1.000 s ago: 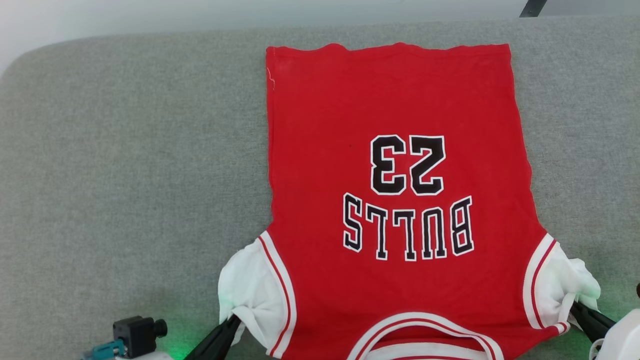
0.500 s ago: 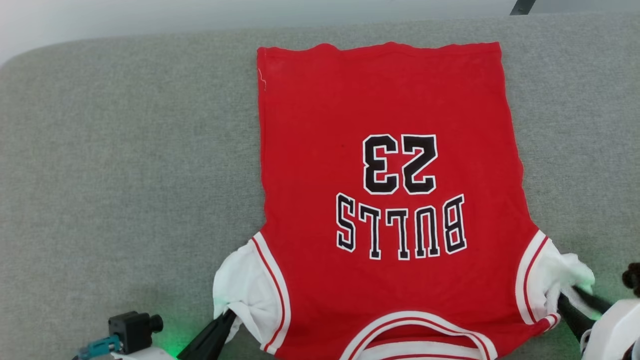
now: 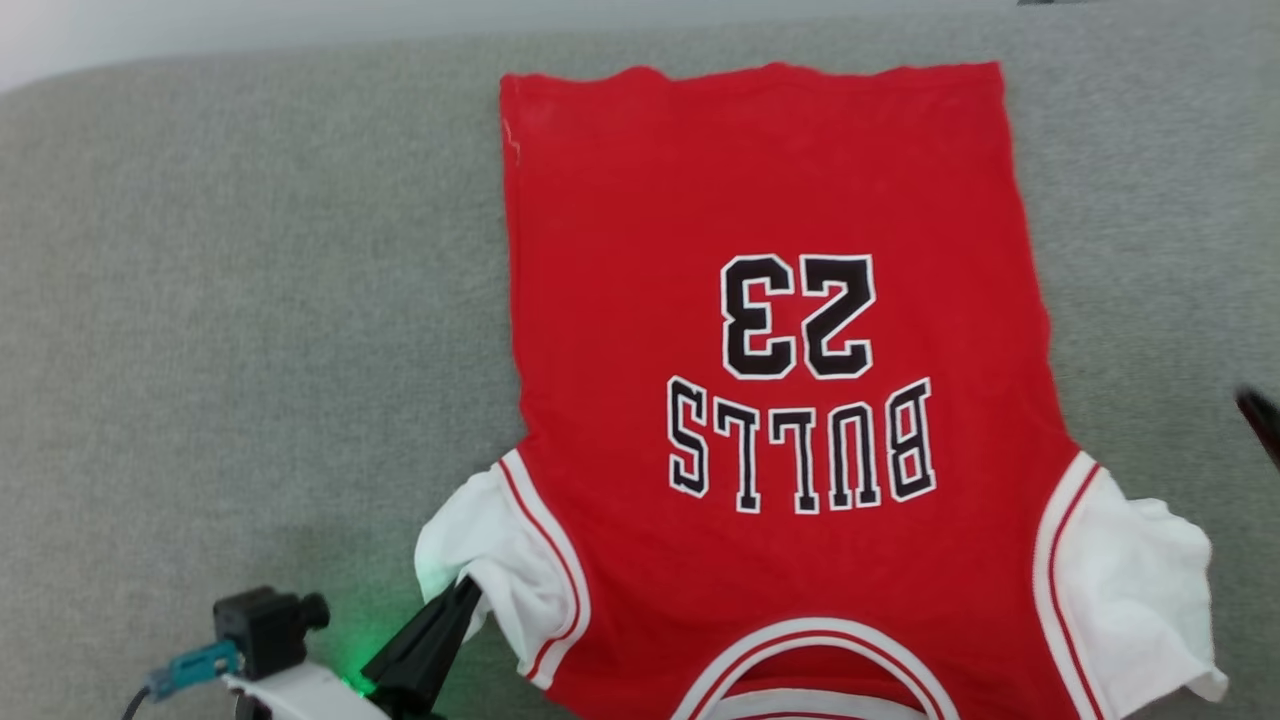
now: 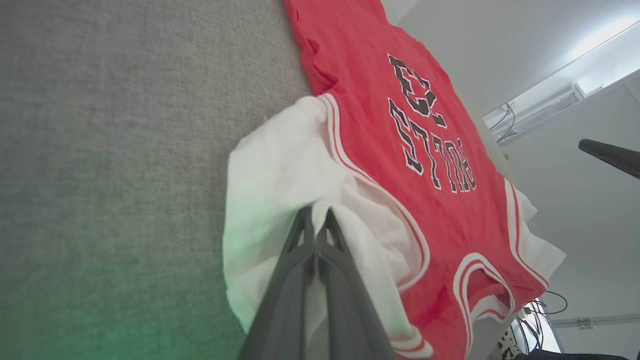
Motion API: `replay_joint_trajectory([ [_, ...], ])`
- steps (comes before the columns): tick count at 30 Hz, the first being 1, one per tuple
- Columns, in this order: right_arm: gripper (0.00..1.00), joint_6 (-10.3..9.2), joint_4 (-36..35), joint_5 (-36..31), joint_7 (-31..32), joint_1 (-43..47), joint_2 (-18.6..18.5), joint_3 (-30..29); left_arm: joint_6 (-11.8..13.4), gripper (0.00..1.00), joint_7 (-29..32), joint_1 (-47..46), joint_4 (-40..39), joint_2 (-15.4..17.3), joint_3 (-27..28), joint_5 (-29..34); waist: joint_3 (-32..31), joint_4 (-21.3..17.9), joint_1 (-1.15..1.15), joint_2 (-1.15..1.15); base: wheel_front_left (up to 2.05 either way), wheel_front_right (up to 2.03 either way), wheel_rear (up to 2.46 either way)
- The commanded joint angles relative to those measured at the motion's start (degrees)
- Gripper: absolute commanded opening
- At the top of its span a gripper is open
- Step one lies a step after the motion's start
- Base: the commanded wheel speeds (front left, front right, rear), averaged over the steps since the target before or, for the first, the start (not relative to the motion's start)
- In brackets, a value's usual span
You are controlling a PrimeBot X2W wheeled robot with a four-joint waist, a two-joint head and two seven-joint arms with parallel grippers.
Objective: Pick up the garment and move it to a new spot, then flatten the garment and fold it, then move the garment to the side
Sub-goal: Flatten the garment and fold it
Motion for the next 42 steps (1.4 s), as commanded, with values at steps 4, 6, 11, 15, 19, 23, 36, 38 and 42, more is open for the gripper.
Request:
replay_joint_trajectory([
  [4,1.00,-0.09,7.8,-0.3,4.8,-15.3,-0.7,5.3,0.0,0.00,1.0,-3.1,-1.9,-0.3,-0.5,1.4,4.0,2.8,0.00,0.00,0.00,0.00,0.00],
  [6,1.00,-0.09,12.2,-0.8,6.8,-22.4,-0.1,7.6,-0.1,0.00,1.2,-4.2,-2.7,-0.2,-0.6,1.9,5.7,4.0,0.00,0.00,0.00,0.00,0.00],
  [11,1.00,-0.09,24.7,-4.6,11.9,-38.6,0.2,13.0,-0.4,0.00,1.7,-6.3,-4.0,-0.5,-1.2,2.8,9.6,7.4,0.00,0.00,0.00,0.00,0.00],
  [15,1.00,-0.09,34.4,-8.5,14.9,-49.0,-0.1,15.7,-0.7,0.00,1.8,-7.6,-4.6,-0.9,-1.8,3.1,13.1,10.0,0.00,0.00,0.00,0.00,0.00],
  [19,1.00,-0.09,43.9,-11.6,16.5,-57.2,1.2,14.7,-0.9,0.00,1.9,-9.1,-4.3,-1.4,-2.8,3.2,16.0,12.5,0.00,0.00,0.00,0.00,0.00],
  [23,1.00,-0.09,51.4,-15.1,15.5,-62.0,1.9,13.2,-0.9,0.00,1.4,-10.1,-3.2,-1.5,-3.4,2.1,17.8,14.3,0.00,0.00,0.00,0.00,0.00],
  [36,0.00,0.16,63.5,-15.5,13.2,-61.1,4.8,17.6,-0.7,0.00,-0.1,-11.4,-2.5,0.0,-6.0,0.4,17.2,14.1,0.00,0.00,0.00,0.00,0.00],
  [38,0.00,0.11,63.9,-15.1,11.3,-60.4,4.1,17.5,-0.7,0.00,-0.4,-11.7,-2.3,-0.1,-5.9,0.5,16.3,13.9,0.00,0.00,0.00,0.00,0.00],
  [42,0.00,0.05,64.6,-13.8,8.6,-59.2,3.1,17.3,-0.7,0.00,-0.8,-11.8,-1.7,-0.6,-5.6,0.6,14.3,13.5,0.00,0.00,0.00,0.00,0.00],
])
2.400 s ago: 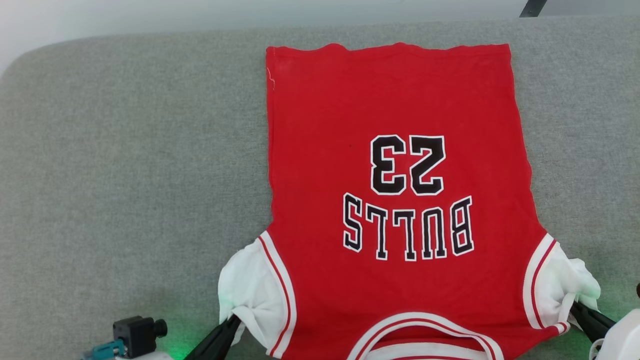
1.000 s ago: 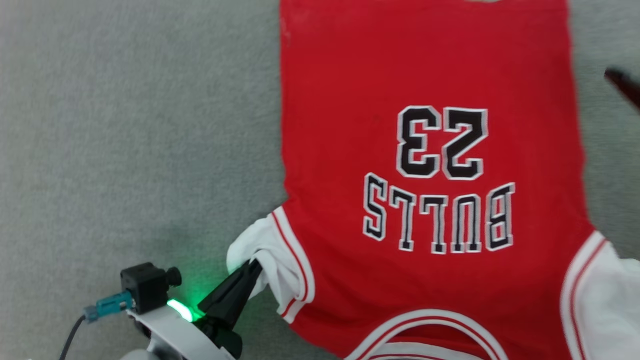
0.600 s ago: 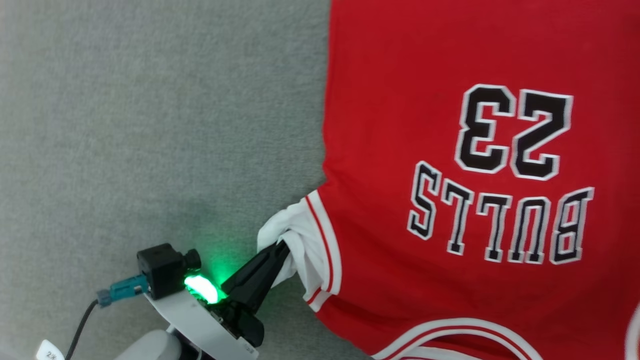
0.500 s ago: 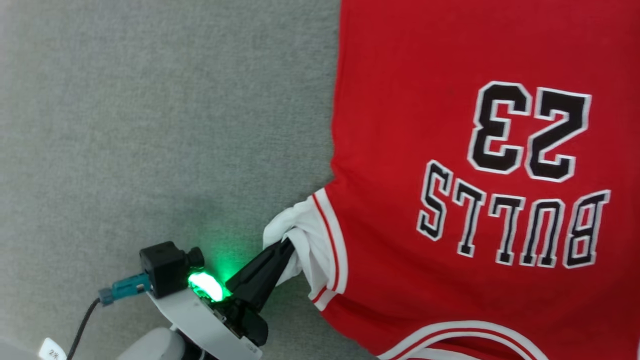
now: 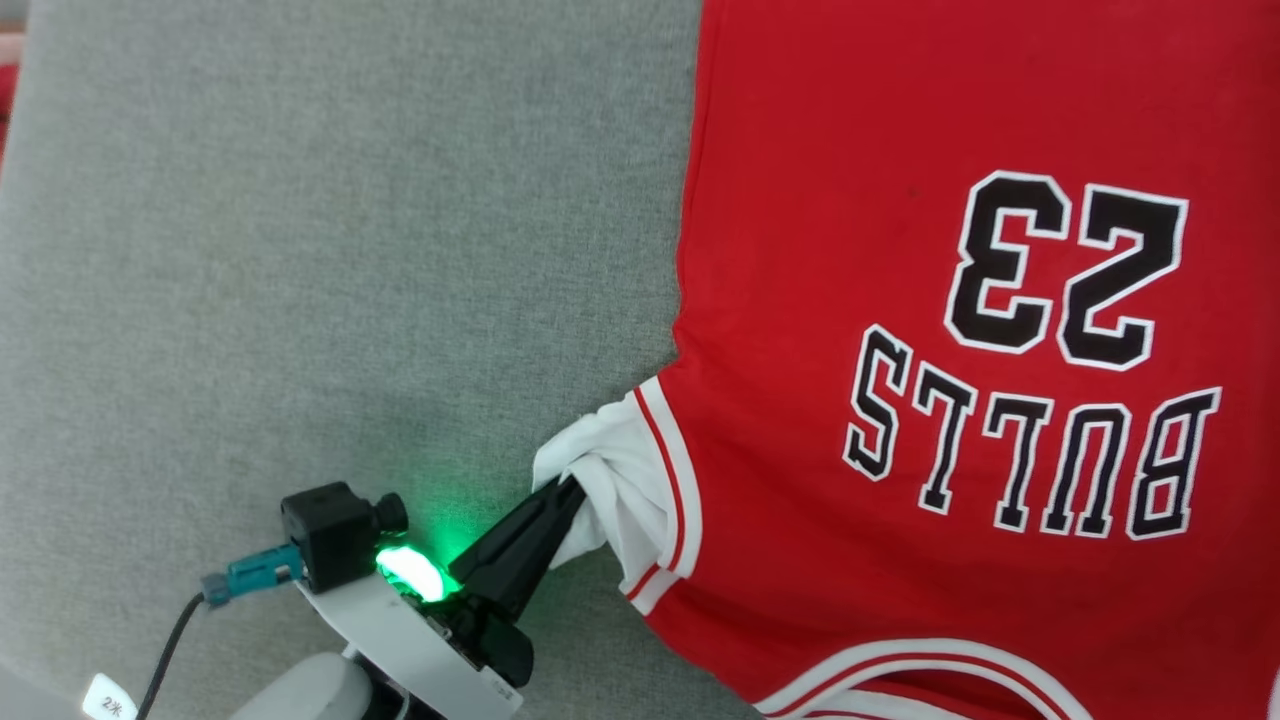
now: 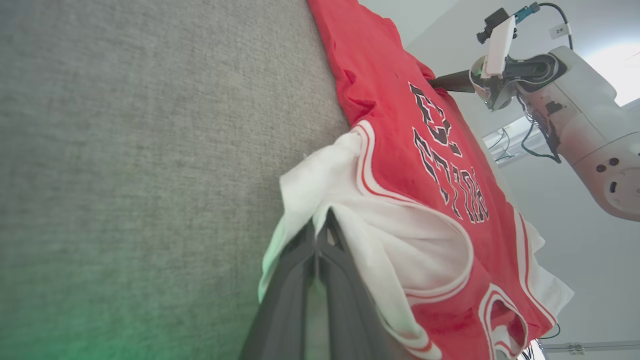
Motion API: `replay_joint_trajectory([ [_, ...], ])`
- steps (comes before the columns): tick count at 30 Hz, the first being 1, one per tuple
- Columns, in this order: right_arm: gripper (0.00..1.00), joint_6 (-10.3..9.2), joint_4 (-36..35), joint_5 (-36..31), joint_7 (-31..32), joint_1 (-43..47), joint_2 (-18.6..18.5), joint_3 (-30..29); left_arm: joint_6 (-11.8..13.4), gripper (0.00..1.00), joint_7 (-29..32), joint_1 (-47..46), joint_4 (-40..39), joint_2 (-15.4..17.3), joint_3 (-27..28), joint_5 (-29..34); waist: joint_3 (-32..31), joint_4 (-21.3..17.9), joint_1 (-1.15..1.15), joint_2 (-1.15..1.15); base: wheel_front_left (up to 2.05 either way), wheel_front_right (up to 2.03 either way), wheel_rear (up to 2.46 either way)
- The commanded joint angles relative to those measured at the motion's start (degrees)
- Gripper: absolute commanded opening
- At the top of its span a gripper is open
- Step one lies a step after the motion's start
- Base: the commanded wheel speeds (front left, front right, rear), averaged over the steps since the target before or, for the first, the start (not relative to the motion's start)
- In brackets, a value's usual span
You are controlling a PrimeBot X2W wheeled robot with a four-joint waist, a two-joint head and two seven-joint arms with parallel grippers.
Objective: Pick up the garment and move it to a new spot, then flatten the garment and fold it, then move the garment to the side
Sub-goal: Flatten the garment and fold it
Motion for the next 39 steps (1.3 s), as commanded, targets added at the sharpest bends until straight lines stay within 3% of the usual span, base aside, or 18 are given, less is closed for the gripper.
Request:
replay_joint_trajectory([
  [1,0.00,0.21,2.9,0.3,1.1,5.3,0.6,0.7,1.1,0.00,0.1,1.2,3.4,1.7,0.6,0.0,-1.9,-0.6,0.00,0.00,0.00,0.00,0.00],
  [9,0.00,0.07,-3.1,8.3,-3.8,14.9,-5.1,3.8,0.7,0.00,-0.2,3.4,4.8,-0.1,2.4,0.2,-9.7,-2.5,0.00,0.00,0.00,0.00,0.00],
  [20,0.00,0.07,-25.2,19.3,-4.0,39.9,-13.9,1.5,0.7,0.00,-0.2,6.9,6.1,-0.1,5.3,2.4,-16.3,-7.3,0.00,0.00,0.00,0.00,0.00],
  [27,0.00,0.08,-40.1,23.7,0.5,56.9,-12.2,-3.1,0.9,0.00,-0.1,7.7,5.6,1.1,6.0,2.6,-17.5,-11.1,0.00,0.00,0.00,0.00,0.00],
  [33,0.00,0.08,-50.4,21.6,4.3,68.1,-8.8,-4.9,1.5,0.00,0.0,7.9,4.4,2.2,6.6,2.4,-17.4,-13.7,0.00,0.00,0.00,0.00,0.00],
  [39,0.00,0.08,-56.0,18.3,6.1,75.7,-4.6,-4.2,1.9,0.00,0.0,7.8,3.7,2.3,6.7,2.6,-17.0,-15.1,0.00,0.00,0.00,0.00,0.00],
])
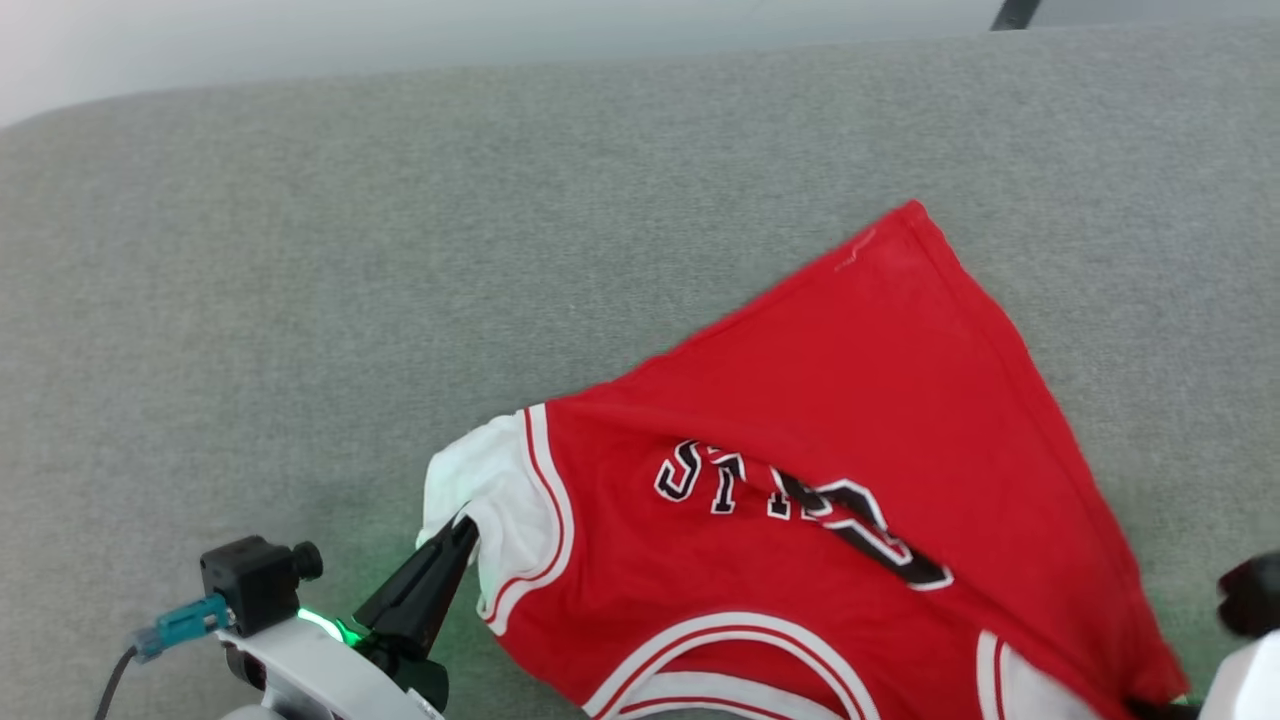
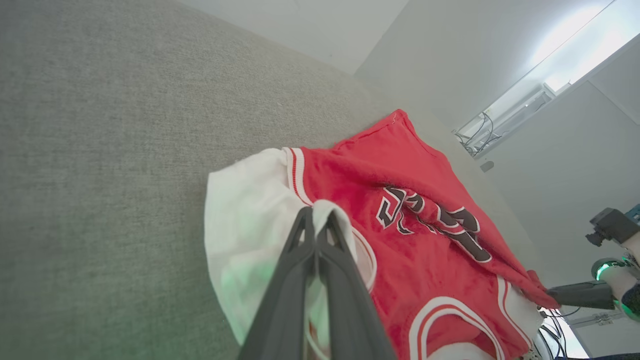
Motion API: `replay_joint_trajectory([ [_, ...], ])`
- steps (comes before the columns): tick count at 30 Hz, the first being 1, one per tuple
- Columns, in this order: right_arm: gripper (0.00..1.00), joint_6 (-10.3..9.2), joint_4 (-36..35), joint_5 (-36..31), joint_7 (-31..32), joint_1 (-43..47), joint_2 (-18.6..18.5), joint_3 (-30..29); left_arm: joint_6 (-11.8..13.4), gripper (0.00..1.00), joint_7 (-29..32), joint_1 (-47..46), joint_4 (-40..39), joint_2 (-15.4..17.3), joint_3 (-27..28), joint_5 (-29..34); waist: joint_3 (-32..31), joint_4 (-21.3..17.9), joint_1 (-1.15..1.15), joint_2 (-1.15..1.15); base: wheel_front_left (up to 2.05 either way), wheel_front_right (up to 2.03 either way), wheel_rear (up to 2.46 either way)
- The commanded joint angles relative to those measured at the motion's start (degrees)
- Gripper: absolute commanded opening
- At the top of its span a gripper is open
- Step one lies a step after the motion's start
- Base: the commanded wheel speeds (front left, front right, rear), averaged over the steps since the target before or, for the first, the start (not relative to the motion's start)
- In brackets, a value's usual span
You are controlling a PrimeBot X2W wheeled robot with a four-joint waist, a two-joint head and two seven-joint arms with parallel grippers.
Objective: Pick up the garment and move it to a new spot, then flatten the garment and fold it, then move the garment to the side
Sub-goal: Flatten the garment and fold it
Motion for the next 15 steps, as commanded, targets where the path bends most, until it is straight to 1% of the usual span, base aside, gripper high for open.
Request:
replay_joint_trajectory([
  [1,0.00,-0.09,-0.6,-0.2,0.2,1.0,0.7,0.3,0.4,0.00,-0.1,0.1,-0.2,0.0,0.1,0.3,0.3,-0.5,0.00,0.00,0.00,0.00,0.00],
  [7,0.00,-0.09,-1.5,-2.1,0.8,3.7,2.8,2.8,0.4,0.00,-0.2,-0.4,-0.2,-0.1,0.1,0.3,0.8,-0.7,0.00,0.00,0.00,0.00,0.00],
  [11,0.00,-0.09,-1.3,-3.3,-1.0,3.3,3.4,3.0,0.2,0.00,-0.2,-0.5,0.0,-0.4,-0.3,0.3,0.8,-0.6,0.00,0.00,0.00,0.00,0.00],
  [12,0.30,-0.09,-1.4,-3.7,-1.9,3.0,3.8,2.4,0.1,0.00,-0.2,-0.5,0.1,-0.4,-0.3,0.3,0.8,-0.6,0.00,0.00,0.00,0.00,0.00],
  [13,0.50,-0.09,-1.4,-4.0,-2.4,2.8,3.8,2.0,0.1,0.00,-0.2,-0.4,0.1,-0.5,-0.3,0.2,0.7,-0.5,0.00,0.00,0.00,0.00,0.00],
  [14,0.91,-0.09,-2.0,-4.2,-2.8,2.7,3.6,1.7,0.0,0.00,-0.2,-0.4,0.1,-0.6,-0.2,0.1,0.7,-0.4,0.00,0.00,0.00,0.00,0.00],
  [15,1.00,-0.09,-2.7,-4.4,-3.3,2.3,3.6,0.8,0.0,0.00,-0.2,-0.2,0.1,-0.6,-0.2,0.1,0.7,-0.3,0.00,0.00,0.00,0.00,0.00],
])
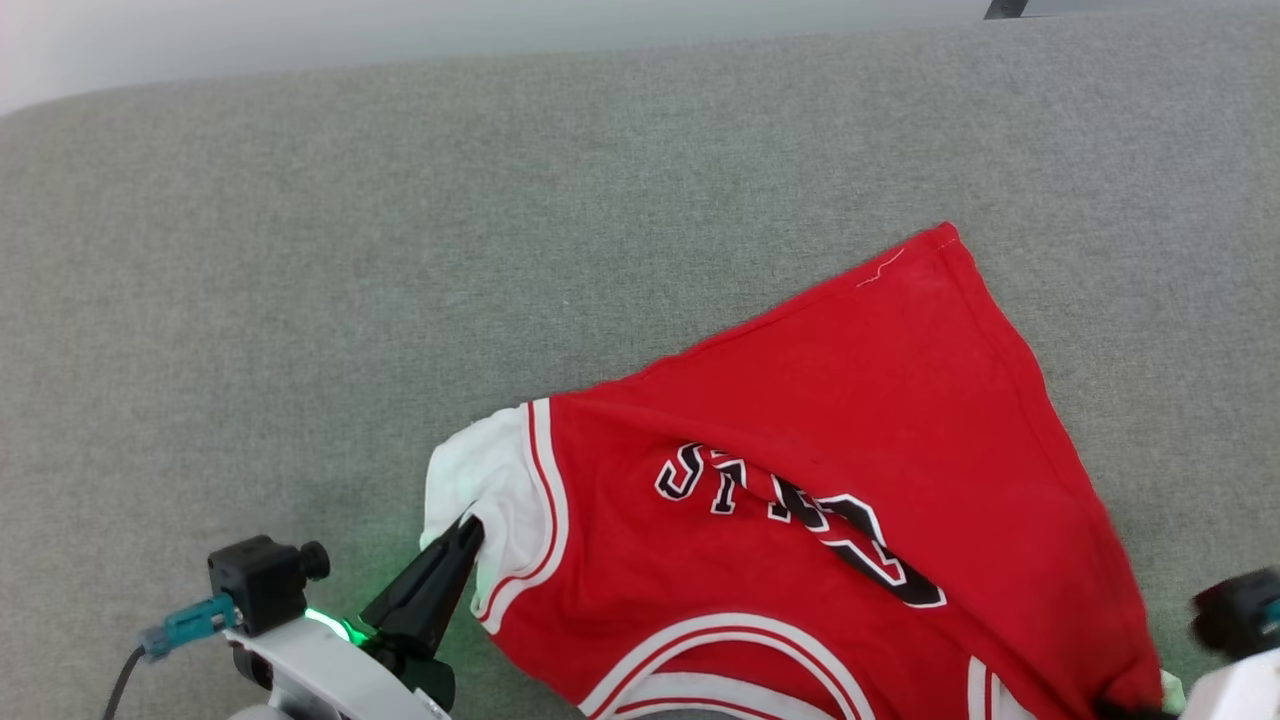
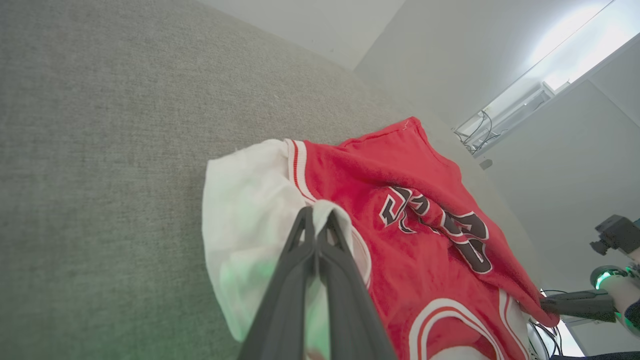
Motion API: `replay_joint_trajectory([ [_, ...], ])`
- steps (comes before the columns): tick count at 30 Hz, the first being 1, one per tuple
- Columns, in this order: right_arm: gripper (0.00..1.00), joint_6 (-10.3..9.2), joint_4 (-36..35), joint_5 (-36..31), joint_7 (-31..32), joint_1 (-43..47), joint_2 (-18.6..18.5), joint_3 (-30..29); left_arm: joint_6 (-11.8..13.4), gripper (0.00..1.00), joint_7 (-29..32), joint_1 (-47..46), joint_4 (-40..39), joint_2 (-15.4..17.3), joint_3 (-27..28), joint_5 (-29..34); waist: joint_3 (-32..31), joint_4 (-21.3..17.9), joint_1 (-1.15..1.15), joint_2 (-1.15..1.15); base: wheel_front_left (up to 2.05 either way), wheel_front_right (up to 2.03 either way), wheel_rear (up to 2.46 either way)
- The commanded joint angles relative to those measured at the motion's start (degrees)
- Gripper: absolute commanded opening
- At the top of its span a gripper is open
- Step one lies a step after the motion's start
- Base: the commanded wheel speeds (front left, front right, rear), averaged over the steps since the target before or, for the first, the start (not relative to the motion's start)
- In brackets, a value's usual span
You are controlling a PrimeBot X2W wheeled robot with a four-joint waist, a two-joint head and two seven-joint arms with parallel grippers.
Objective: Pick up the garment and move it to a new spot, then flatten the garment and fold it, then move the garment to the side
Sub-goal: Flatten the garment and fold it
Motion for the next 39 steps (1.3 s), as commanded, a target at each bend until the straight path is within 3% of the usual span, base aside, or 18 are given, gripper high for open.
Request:
replay_joint_trajectory([
  [1,1.00,-0.09,-1.1,-0.3,-0.6,-0.9,0.0,-1.6,-0.2,0.00,-0.3,0.1,0.1,-0.1,0.2,-0.2,-0.1,0.1,0.00,0.00,0.00,0.00,0.00],
  [8,1.00,-0.09,-9.5,1.4,2.4,-4.7,-2.0,-10.5,-0.5,0.00,-0.3,-0.3,0.1,-1.1,-0.5,0.3,0.1,1.8,0.00,0.00,0.00,0.00,0.00],
  [13,1.00,-0.09,-9.2,0.3,3.5,-14.6,-4.9,-13.3,-0.8,0.00,-0.2,-1.7,0.0,-1.8,-1.1,0.6,1.5,3.7,0.00,0.00,0.00,0.00,0.00],
  [21,1.00,-0.09,2.5,-3.9,1.8,-32.7,-3.6,-5.5,-1.1,0.00,0.1,-4.4,0.9,-3.2,-2.7,0.5,5.0,7.9,0.00,0.00,0.00,0.00,0.00],
  [28,1.00,-0.09,18.4,-6.9,0.8,-46.8,-1.1,0.5,-1.2,0.00,0.1,-9.0,1.6,-4.3,-5.5,0.7,10.1,12.5,0.00,0.00,0.00,0.00,0.00],
  [33,1.00,-0.09,26.1,-7.9,1.5,-50.1,-2.6,4.4,-1.3,0.00,-0.3,-11.5,1.8,-4.9,-7.5,-0.1,12.0,14.4,0.00,0.00,0.00,0.00,0.00],
  [39,1.00,-0.09,31.5,-6.4,3.7,-48.0,-4.2,10.6,-1.2,0.00,-0.3,-12.3,2.0,-4.9,-7.9,-1.2,12.6,14.4,0.00,0.00,0.00,0.00,0.00],
])
